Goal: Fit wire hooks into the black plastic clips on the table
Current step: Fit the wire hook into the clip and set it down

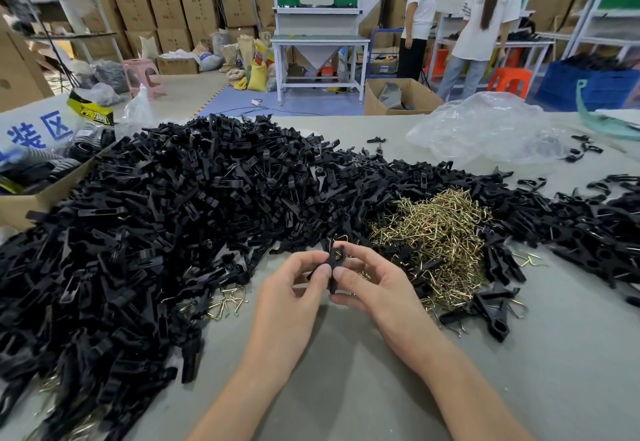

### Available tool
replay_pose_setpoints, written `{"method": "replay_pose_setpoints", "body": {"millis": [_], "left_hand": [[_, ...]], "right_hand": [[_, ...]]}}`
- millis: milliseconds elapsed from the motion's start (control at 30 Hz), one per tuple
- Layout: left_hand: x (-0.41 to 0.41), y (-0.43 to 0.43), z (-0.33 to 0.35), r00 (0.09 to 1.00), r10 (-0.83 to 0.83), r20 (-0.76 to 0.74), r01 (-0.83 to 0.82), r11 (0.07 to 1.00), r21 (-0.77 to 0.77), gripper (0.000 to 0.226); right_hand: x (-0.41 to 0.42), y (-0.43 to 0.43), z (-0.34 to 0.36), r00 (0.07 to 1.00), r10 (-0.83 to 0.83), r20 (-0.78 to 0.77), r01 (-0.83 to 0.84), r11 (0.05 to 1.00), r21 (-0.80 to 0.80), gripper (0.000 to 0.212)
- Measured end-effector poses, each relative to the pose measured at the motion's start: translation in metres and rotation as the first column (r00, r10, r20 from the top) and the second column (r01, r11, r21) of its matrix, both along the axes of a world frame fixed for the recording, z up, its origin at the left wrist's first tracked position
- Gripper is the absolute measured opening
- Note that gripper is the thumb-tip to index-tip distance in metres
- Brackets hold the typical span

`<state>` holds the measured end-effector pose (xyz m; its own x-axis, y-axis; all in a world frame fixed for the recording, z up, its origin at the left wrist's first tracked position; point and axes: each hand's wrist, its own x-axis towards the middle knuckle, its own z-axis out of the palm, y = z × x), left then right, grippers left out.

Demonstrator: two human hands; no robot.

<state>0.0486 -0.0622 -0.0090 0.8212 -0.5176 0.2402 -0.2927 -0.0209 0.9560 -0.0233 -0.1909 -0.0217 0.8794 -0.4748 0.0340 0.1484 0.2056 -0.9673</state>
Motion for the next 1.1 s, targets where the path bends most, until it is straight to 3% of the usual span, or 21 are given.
{"method": "replay_pose_setpoints", "body": {"millis": [333, 533, 633, 700, 800, 900, 967, 1100], "left_hand": [[-0.001, 0.003, 0.001, 0.977, 0.038, 0.210, -0.056, 0.995, 0.080, 0.028], [0.001, 0.005, 0.000, 0.982, 0.008, 0.189, -0.035, 0.990, 0.139, 0.027], [0.003, 0.010, 0.006, 0.974, 0.085, 0.208, -0.128, 0.971, 0.204, 0.024], [0.012, 0.020, 0.010, 0.915, 0.159, 0.370, -0.291, 0.896, 0.335, 0.024], [0.028, 0.047, 0.014, 0.750, 0.172, 0.639, -0.588, 0.617, 0.523, 0.023], [0.032, 0.063, 0.014, 0.770, 0.095, 0.631, -0.626, 0.301, 0.719, 0.044], [0.029, 0.063, 0.012, 0.774, 0.035, 0.633, -0.620, 0.249, 0.744, 0.048], [0.021, 0.051, 0.004, 0.748, -0.114, 0.654, -0.604, 0.293, 0.741, 0.026]], "right_hand": [[-0.005, 0.002, 0.007, 1.000, 0.018, -0.005, -0.018, 1.000, -0.013, 0.031], [-0.007, 0.003, 0.008, 0.999, 0.050, 0.012, -0.049, 0.996, -0.074, 0.029], [-0.007, 0.003, 0.010, 1.000, -0.008, 0.018, 0.009, 0.996, -0.084, 0.023], [-0.006, 0.001, 0.011, 0.996, -0.081, 0.030, 0.083, 0.994, -0.066, 0.020], [-0.006, -0.002, 0.013, 0.984, -0.169, 0.058, 0.170, 0.986, -0.006, 0.022], [-0.006, -0.002, 0.014, 0.980, -0.186, 0.072, 0.186, 0.983, 0.006, 0.025], [-0.005, -0.002, 0.014, 0.981, -0.184, 0.067, 0.184, 0.983, -0.001, 0.025], [-0.005, -0.003, 0.015, 0.978, -0.199, 0.062, 0.200, 0.980, -0.018, 0.025]]}}
